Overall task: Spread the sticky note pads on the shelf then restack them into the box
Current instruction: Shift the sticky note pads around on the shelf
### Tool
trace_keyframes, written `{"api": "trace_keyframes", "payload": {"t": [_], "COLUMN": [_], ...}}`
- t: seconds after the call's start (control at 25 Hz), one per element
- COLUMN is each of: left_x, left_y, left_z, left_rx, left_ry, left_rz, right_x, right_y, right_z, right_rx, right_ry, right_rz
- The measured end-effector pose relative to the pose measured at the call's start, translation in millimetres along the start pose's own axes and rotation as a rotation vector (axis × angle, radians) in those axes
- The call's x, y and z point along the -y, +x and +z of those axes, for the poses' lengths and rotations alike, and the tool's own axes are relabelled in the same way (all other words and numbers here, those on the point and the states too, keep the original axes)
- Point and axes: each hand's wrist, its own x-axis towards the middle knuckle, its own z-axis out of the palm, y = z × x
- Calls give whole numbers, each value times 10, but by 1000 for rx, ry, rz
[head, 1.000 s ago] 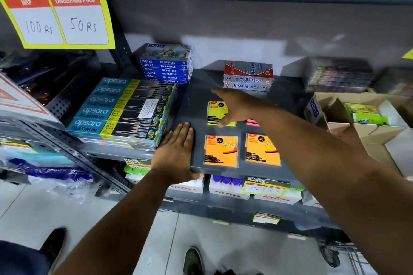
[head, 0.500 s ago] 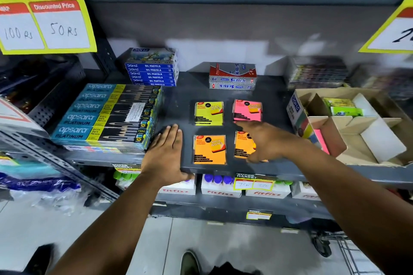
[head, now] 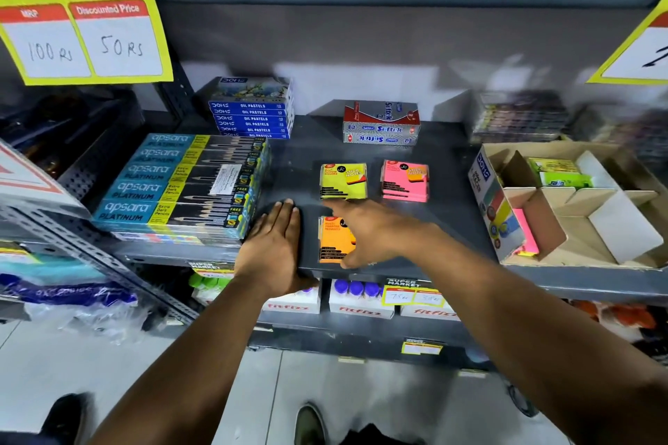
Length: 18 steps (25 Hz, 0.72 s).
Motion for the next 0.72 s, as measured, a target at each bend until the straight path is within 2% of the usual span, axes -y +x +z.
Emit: {"api": "trace_keyframes", "payload": {"t": [0.56,0.72], "left_x": [10,5], "left_y": [13,16], "left_z": [33,9], "left_rx": [4,7], "left_ry": [2,-45], "left_rz": [-18,-20], "right_x": [-57,-302], "right_y": [116,493], "right_z": [48,-370], "right_rx": [23,-116], "right_ry": [17,92], "right_rz": [-4,52]}}
